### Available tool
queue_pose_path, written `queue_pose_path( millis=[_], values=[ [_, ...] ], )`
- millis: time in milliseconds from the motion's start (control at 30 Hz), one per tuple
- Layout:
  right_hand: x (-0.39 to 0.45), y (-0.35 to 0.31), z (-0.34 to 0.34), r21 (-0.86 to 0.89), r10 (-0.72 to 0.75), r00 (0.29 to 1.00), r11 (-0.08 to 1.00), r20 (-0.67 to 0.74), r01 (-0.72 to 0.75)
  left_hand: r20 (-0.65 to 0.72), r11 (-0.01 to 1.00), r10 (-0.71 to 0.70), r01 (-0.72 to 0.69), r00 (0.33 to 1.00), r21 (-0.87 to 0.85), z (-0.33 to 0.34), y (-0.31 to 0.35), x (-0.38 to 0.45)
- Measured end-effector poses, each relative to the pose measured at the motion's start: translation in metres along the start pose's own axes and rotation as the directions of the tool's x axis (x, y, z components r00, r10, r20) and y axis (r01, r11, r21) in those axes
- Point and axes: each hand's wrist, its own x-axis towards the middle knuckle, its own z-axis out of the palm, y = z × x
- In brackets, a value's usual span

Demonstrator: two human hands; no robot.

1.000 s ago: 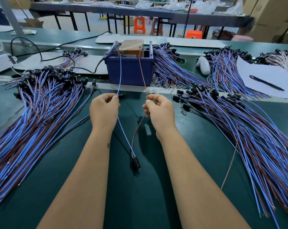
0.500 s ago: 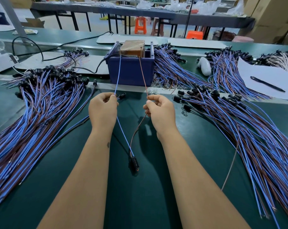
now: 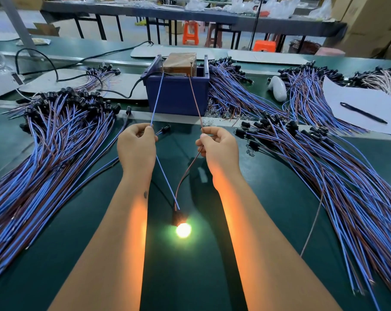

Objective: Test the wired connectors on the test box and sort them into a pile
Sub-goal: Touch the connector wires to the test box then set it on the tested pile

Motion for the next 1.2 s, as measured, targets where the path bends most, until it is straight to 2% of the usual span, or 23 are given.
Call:
queue_pose_path(
  millis=[600,667,800,933,1000,1067,1133,1200],
  values=[
    [0.002,0.002,-0.001,0.070,0.018,0.999,0.997,-0.043,-0.015,0.006,1.000,0.007,-0.007,1.000,-0.016,-0.002,0.001,-0.002],
    [0.001,0.002,-0.001,0.062,0.000,1.000,0.998,-0.024,0.002,0.047,1.000,0.003,-0.004,0.999,0.006,-0.002,0.001,-0.002],
    [-0.004,0.002,0.001,-0.041,-0.077,0.994,0.996,0.074,0.080,0.236,1.000,-0.017,0.013,0.971,0.019,0.007,0.004,-0.008],
    [-0.008,0.000,0.005,-0.095,-0.172,0.972,0.978,0.160,0.188,0.425,0.994,-0.022,0.065,0.905,-0.089,0.015,0.012,-0.018],
    [-0.008,-0.001,0.005,-0.065,-0.193,0.964,0.976,0.183,0.208,0.447,0.992,-0.016,0.071,0.894,-0.106,0.016,0.013,-0.020],
    [-0.009,-0.003,0.004,0.034,-0.174,0.964,0.985,0.200,0.171,0.444,0.977,-0.046,0.133,0.895,-0.166,0.014,0.015,-0.020],
    [-0.009,-0.003,0.002,0.072,-0.163,0.959,0.986,0.231,0.150,0.447,0.911,-0.088,0.254,0.890,-0.326,0.012,0.017,-0.017],
    [-0.008,-0.002,0.001,-0.008,-0.178,0.927,0.981,0.331,0.192,0.451,0.786,-0.119,0.361,0.885,-0.502,0.009,0.019,-0.013]
  ],
)
